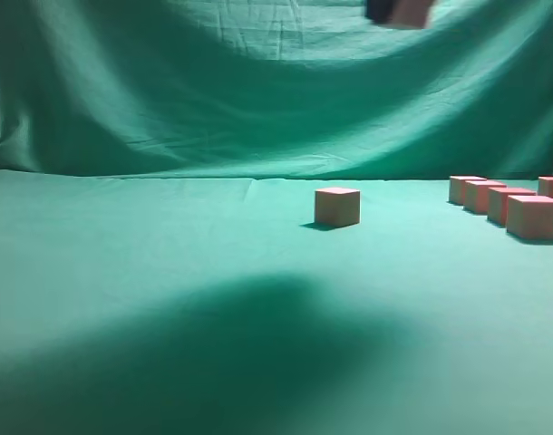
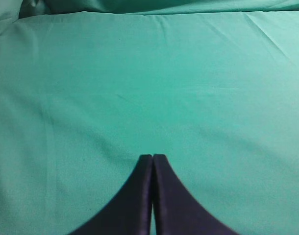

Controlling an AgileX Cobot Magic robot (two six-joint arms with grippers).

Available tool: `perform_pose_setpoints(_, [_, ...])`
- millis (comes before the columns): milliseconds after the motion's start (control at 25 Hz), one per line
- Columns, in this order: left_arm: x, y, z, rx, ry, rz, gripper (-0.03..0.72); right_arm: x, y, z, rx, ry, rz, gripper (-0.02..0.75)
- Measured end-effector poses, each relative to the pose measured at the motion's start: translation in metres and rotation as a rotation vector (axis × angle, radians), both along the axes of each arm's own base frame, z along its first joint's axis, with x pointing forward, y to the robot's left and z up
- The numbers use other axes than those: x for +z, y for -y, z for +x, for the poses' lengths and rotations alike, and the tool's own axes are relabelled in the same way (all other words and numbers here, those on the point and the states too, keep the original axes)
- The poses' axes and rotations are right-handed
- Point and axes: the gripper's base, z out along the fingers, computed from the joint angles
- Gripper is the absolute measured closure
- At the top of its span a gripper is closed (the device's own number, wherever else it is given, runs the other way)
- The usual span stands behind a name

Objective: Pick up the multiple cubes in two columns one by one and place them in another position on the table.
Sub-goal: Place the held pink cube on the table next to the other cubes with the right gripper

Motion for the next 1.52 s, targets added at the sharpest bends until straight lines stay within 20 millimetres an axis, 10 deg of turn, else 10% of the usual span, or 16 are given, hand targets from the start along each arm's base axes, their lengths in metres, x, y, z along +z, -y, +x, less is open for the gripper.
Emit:
perform_pose_setpoints(440, [0.000, 0.000, 0.000, 0.000, 0.000, 0.000, 0.688, -0.057, -0.090, 0.052, 0.448, -0.011, -0.190, 0.464])
perform_pose_setpoints(1520, [0.000, 0.000, 0.000, 0.000, 0.000, 0.000, 0.688, -0.128, -0.095, 0.089, 0.638, 0.029, -0.225, 0.464])
